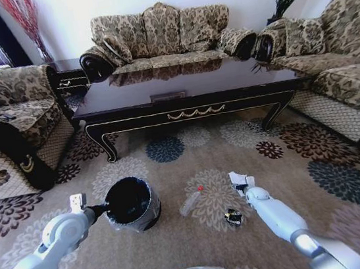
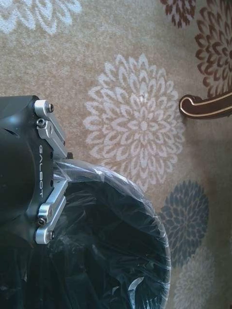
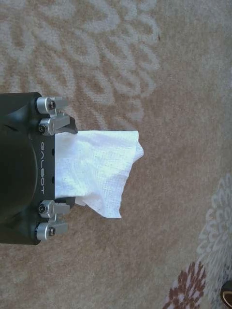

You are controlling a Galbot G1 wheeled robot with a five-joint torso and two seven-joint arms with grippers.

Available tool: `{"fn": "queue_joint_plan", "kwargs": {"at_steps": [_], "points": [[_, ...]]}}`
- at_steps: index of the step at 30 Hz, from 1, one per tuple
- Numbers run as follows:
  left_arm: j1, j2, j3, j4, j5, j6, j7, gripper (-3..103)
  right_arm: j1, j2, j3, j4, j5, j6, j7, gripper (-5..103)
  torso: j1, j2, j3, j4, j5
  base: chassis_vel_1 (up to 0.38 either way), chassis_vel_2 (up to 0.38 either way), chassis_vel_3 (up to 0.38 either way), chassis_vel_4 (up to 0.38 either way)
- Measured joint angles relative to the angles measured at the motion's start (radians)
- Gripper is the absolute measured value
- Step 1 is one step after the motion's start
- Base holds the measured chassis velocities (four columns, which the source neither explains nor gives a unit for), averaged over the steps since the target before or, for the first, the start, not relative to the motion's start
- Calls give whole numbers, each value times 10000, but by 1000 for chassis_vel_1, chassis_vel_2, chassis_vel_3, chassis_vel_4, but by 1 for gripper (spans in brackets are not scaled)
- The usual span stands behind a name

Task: Move to the front of the table and pick up the trash from the floor, then place it into the trash bin.

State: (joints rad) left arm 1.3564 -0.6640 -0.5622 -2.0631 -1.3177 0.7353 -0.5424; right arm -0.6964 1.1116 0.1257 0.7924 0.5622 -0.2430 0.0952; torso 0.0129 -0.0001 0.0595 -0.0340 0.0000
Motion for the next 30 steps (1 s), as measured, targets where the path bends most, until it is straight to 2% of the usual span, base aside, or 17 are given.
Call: {"fn": "queue_joint_plan", "kwargs": {"at_steps": [3,6,7,10,12,15,16,18,25,27,30], "points": [[2,0,6,-29,5,0,-1,0,0,-17,3,-1,-53,27,0,60,0,0,0,1,0,0,0,0,0],[-18,-5,64,-65,13,0,-11,0,-20,-113,-35,6,-95,65,4,44,-1,0,0,0,-1,0,0,0,0],[-18,-5,64,-65,13,0,-11,0,-20,-113,-35,6,-95,65,4,44,-1,0,0,0,-1,0,0,0,0],[-6,-86,95,-104,20,0,-12,0,-86,-187,-40,131,-155,185,12,27,0,0,0,-1,1,0,0,0,0],[25,-116,94,-123,22,0,-12,0,-111,-214,-35,204,-157,195,24,27,0,0,0,1,0,0,0,0,0],[83,-140,155,-137,96,0,-8,0,-185,-299,3,447,-147,196,99,11,-1,0,0,2,0,0,0,0,0],[83,-140,155,-137,96,0,-8,0,-185,-299,3,447,-147,196,99,11,-1,0,0,2,0,0,0,0,0],[61,-152,184,-143,126,1,1,0,-270,-388,27,660,-97,142,158,2,0,0,0,2,0,0,0,0,0],[55,-157,188,-209,112,0,7,0,-569,-546,150,1211,113,-8,292,0,0,0,0,0,2,0,0,0,0],[82,-160,188,-222,109,0,8,0,-927,-736,303,1850,325,-106,407,0,0,0,0,4,1,0,0,0,0],[65,-245,211,-235,112,1,18,0,-1937,-1268,882,4182,1150,-424,740,0,0,0,0,-3,3,0,0,0,0]]}}
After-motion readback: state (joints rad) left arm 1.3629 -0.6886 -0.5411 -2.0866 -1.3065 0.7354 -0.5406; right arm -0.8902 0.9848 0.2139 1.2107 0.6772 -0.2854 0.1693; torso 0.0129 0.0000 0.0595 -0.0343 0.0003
